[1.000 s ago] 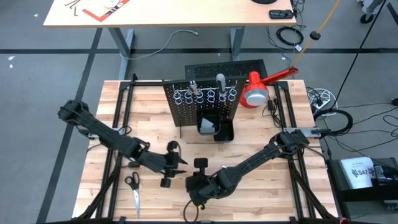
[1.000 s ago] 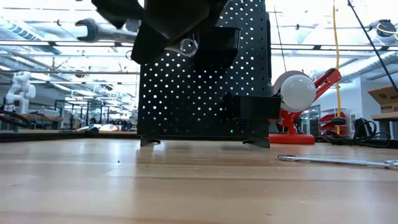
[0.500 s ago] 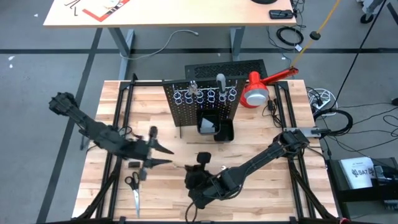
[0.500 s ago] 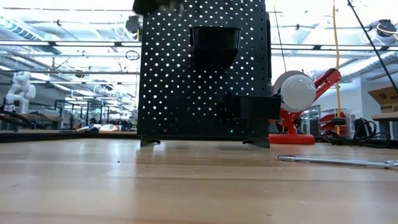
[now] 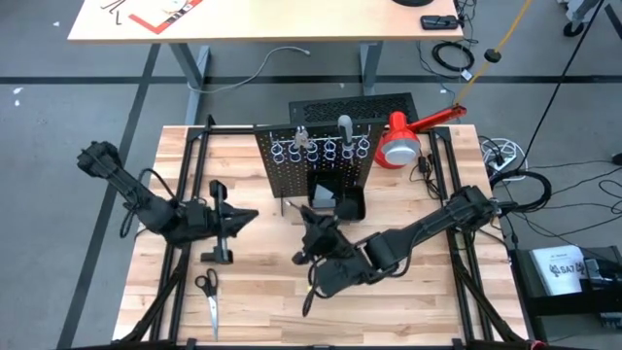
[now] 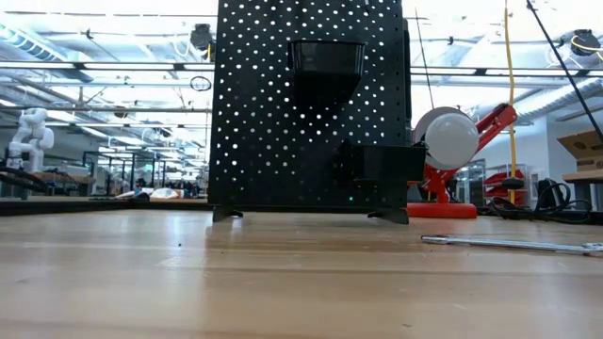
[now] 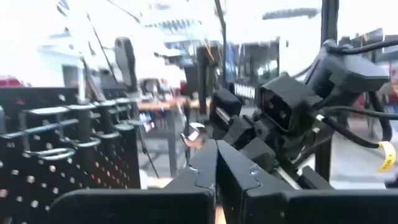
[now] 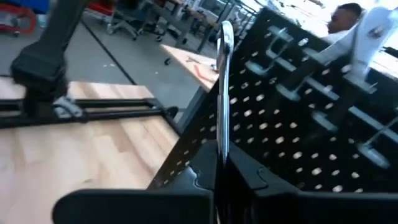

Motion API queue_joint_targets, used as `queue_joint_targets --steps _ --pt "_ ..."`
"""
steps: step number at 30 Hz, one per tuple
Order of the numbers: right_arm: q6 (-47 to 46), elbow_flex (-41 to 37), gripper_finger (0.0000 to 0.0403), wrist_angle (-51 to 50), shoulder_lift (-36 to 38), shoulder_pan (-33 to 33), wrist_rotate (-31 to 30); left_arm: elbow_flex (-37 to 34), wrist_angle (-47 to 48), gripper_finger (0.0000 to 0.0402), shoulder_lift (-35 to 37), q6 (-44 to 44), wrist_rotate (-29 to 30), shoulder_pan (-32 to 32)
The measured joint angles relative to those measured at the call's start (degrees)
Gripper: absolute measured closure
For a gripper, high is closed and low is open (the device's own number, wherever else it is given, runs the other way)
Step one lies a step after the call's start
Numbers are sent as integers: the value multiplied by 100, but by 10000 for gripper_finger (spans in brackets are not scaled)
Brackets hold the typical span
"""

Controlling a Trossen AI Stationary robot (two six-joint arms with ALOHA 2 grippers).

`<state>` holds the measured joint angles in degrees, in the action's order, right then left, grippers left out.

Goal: Hang tools onto peg board
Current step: Hang the wrench on the pegboard

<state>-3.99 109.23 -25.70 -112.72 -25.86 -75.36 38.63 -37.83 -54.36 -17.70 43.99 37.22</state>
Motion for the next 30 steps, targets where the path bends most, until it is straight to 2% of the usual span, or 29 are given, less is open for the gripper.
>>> queue_joint_targets --steps 2,5,11,14,17,20,23,28,30 --pt "410 -1 400 399 36 58 13 -164 -497 392 5 -134 4 -90" --pt "1111 -2 400 1075 56 156 192 -245 -681 391 47 -170 -2 -207" --pt "1442 -233 400 1991 56 377 1027 -245 -675 390 50 -65 -165 -271" --pt "1866 -596 400 3042 53 445 1361 -245 -660 374 156 -65 -162 -271" --pt "2511 -1025 400 4497 55 486 1875 -245 -670 347 345 -68 -160 -271" --pt "3073 -1366 400 5491 86 533 2364 -212 -568 316 577 -108 -167 -275" --pt "2888 -1510 400 5653 155 656 2951 -90 -197 286 708 -95 -249 -325" --pt "2343 -1658 400 5726 141 893 3973 81 478 241 673 227 -703 -600" --pt "2262 -1655 400 5838 143 948 4192 87 489 233 653 371 -796 -710"
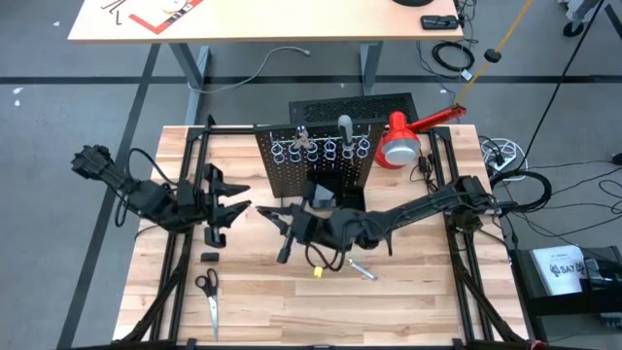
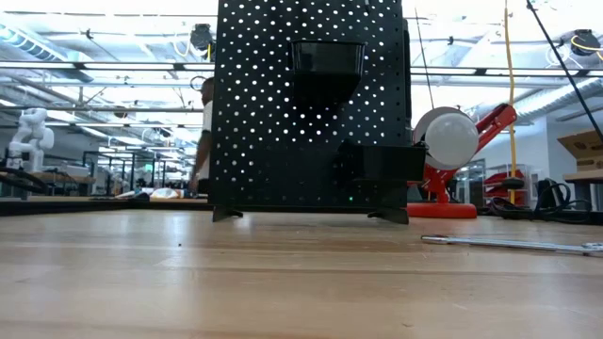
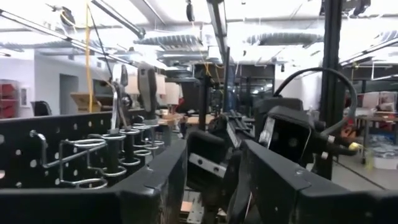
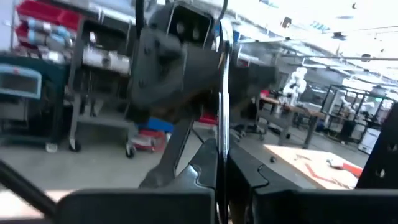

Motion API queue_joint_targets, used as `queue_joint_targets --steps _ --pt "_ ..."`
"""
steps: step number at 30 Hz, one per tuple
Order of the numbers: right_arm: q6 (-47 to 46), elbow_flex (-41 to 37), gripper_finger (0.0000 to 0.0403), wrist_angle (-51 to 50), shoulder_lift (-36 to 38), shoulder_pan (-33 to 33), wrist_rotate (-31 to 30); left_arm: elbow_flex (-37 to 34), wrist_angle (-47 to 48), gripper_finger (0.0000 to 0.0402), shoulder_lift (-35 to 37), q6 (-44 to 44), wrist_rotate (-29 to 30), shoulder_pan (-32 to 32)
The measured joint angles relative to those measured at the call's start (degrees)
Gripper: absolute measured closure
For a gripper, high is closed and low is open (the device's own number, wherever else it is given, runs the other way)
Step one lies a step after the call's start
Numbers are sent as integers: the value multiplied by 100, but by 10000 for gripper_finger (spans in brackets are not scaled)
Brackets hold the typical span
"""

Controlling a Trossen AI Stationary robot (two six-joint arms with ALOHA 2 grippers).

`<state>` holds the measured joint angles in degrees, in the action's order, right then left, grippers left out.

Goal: Hang tools onto peg board
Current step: Hang the wrench on the pegboard

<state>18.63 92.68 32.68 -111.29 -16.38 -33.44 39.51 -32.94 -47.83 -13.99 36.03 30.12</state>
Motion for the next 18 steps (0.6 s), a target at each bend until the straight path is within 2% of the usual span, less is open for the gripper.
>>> queue_joint_targets --steps 4,8,12,18 --pt "200 2 400 170 2 29 47 0 -8 231 5 15 -256 -139" --pt "417 2 400 328 61 13 179 0 -16 231 60 17 -823 -228" --pt "373 2 400 426 127 15 528 0 -89 231 82 43 -1501 -330" --pt "102 37 400 202 127 18 677 0 -78 231 -16 379 -1991 -613"
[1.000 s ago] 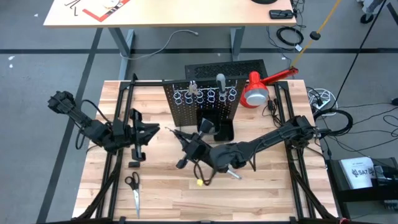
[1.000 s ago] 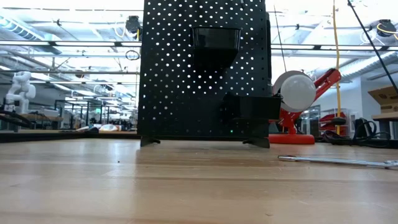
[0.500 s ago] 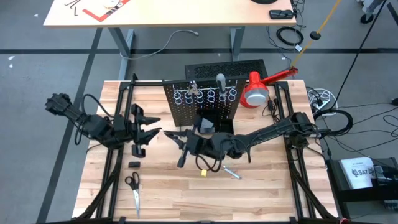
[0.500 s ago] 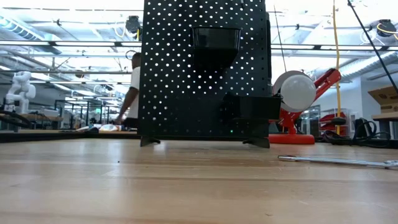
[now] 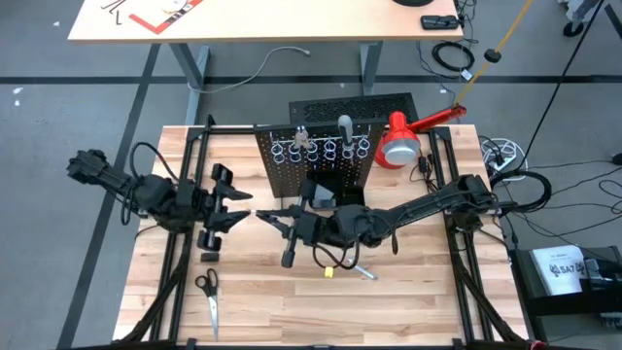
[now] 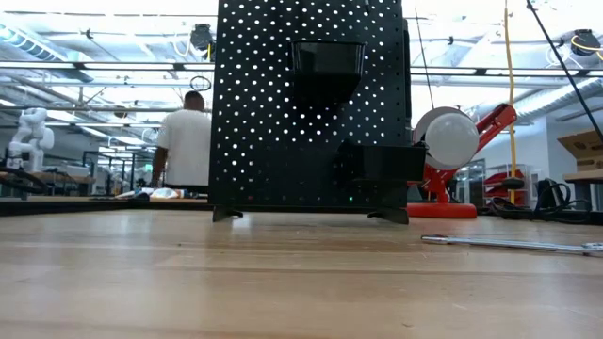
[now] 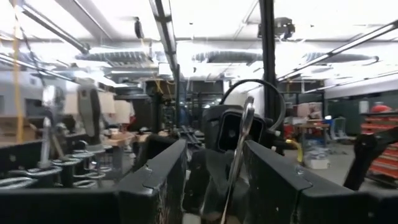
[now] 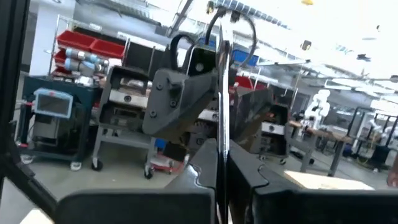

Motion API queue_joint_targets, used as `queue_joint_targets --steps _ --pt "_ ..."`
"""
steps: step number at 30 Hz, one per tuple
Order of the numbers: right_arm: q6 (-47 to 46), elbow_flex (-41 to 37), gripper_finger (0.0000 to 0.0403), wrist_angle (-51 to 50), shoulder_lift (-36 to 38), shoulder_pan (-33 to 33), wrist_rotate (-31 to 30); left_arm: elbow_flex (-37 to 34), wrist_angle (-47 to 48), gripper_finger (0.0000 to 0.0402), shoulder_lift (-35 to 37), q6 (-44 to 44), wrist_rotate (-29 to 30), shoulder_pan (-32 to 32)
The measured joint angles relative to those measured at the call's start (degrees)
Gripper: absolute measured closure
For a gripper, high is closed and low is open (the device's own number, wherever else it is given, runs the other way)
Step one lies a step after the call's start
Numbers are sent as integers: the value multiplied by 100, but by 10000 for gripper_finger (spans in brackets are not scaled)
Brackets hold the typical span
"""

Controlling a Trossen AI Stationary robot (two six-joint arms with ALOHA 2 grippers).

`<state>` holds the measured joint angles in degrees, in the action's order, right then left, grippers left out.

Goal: Hang tools onto peg board
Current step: Hang the wrench on the pegboard

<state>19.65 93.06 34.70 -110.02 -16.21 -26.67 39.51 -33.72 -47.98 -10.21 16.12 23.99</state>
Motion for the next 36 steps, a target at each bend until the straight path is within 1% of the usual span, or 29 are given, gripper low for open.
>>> queue_joint_targets --steps 3,6,9,13,15,20,28,31,34,36 --pt "-76 0 400 -53 -7 0 -7 0 -60 231 -77 94 -273 -139" --pt "-152 -1 400 -38 -7 0 -19 0 -156 243 -129 95 -475 -225" --pt "-233 0 400 -55 -7 2 -23 2 -227 269 -140 101 -722 -282" --pt "-300 0 400 -63 -7 2 -42 2 -193 308 -140 238 -759 -322" --pt "-374 0 400 -64 -7 7 -38 4 -196 320 -161 238 -767 -335" --pt "-401 0 400 -142 -7 13 -42 4 -268 326 -273 237 -966 -339" --pt "-552 0 400 -272 -7 13 -68 7 -558 327 -558 233 -992 -428" --pt "-552 0 400 -341 -11 11 -227 7 -630 327 -594 232 -994 -491" --pt "-552 0 400 -372 -11 11 -250 7 -642 327 -593 193 -1013 -525" --pt "-551 0 400 -370 -11 12 -250 7 -633 335 -593 164 -1085 -575"
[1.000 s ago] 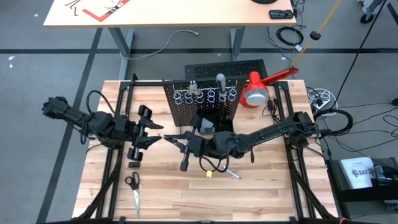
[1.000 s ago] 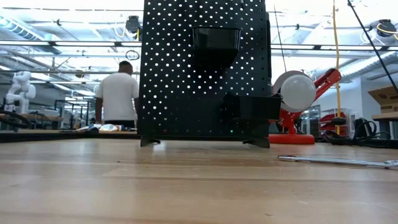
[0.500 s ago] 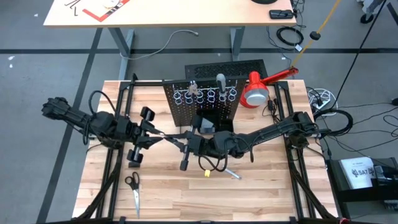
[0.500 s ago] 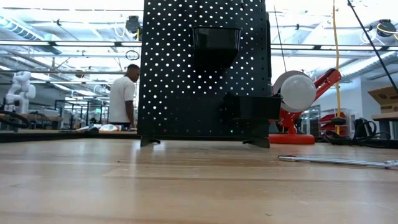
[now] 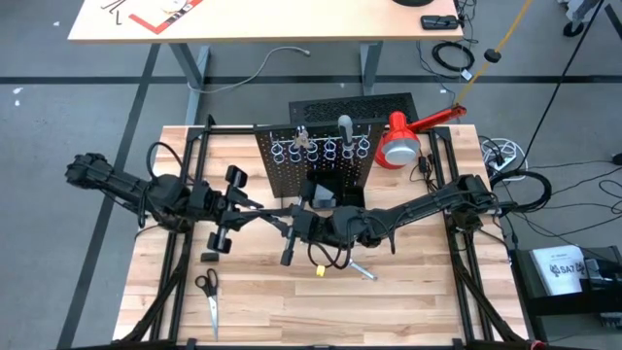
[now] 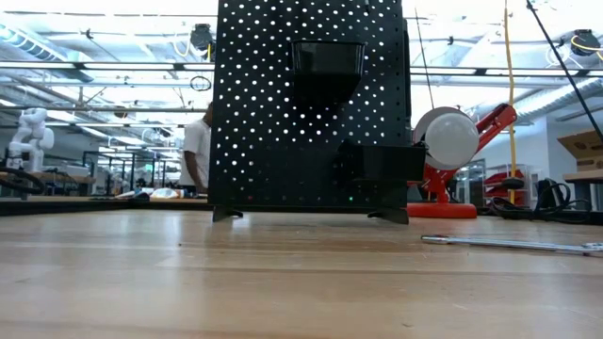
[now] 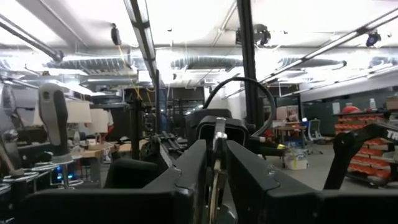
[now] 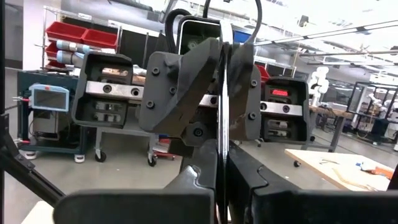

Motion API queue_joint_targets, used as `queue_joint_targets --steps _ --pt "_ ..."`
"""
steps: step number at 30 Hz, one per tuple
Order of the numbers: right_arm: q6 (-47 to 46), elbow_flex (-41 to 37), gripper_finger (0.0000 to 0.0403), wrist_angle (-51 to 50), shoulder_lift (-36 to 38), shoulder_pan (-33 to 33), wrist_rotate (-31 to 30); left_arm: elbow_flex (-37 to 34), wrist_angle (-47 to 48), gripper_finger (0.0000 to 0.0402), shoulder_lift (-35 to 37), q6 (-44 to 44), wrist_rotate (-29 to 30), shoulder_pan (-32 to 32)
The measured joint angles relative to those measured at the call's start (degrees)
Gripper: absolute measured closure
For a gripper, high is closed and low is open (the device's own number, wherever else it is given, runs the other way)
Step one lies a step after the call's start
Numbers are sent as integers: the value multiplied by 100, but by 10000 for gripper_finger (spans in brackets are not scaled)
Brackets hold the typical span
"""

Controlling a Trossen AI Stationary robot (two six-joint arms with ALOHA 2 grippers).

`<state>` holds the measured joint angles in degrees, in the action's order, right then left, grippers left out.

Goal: Hang tools onto peg board
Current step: Hang the wrench on the pegboard

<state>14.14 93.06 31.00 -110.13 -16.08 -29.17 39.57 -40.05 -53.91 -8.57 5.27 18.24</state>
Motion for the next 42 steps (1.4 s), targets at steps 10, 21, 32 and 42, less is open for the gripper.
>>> queue_joint_targets --steps 10,21,32,42 --pt "99 0 400 33 0 -4 4 0 28 383 0 -369 -108 -58" --pt "522 4 355 134 0 -65 -84 93 -282 383 -2 -387 43 -62" --pt "1104 2 247 -527 -2 -416 -1363 831 80 383 9 -871 299 -396" --pt "2238 0 230 -542 23 -1040 -2781 1616 1256 383 -125 -827 339 -1225"
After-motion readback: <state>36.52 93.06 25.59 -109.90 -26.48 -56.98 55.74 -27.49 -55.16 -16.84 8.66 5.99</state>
